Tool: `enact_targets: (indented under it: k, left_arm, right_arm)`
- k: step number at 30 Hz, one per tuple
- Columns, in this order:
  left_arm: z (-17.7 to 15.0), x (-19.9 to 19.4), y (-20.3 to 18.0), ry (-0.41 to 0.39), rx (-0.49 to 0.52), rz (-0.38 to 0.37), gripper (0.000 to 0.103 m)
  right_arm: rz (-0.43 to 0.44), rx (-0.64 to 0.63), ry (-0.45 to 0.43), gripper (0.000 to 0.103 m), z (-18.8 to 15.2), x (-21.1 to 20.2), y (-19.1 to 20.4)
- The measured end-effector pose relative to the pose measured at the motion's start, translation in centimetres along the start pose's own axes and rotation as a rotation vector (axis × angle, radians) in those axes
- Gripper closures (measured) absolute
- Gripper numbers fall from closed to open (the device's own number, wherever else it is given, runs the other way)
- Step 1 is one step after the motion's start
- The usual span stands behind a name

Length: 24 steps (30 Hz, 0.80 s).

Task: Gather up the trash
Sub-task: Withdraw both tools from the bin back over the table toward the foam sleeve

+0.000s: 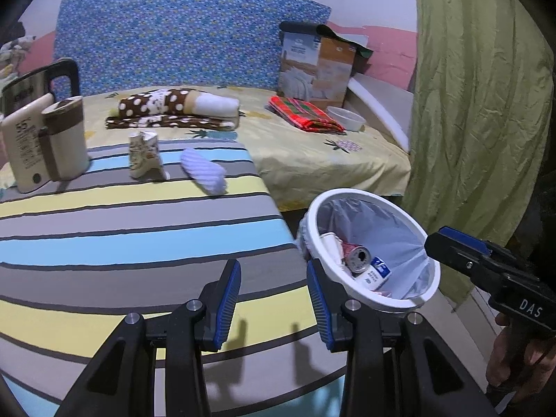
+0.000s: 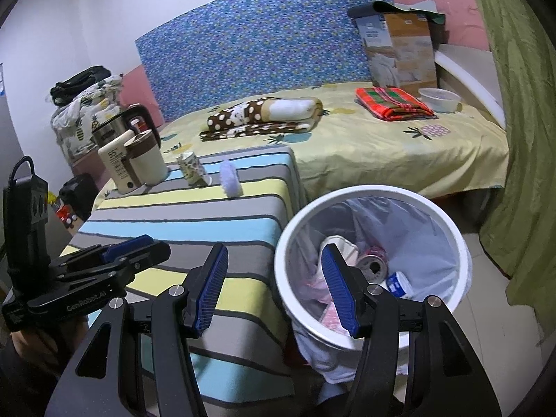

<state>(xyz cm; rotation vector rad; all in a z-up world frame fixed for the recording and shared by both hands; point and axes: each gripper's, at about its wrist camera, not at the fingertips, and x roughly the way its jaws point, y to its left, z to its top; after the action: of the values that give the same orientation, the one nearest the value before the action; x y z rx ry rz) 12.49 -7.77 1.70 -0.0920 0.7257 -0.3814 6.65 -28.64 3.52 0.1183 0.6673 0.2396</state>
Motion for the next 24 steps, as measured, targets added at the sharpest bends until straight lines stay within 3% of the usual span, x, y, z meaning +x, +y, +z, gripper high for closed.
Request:
enact_targets:
  k: [24]
  left_arm:
    - [0.6,-0.9,4.9,-0.026,-0.051,0.112,0.064]
  right_arm:
    - [0.074,-0.116,0.026,0.045,1.5,3.0,3.8]
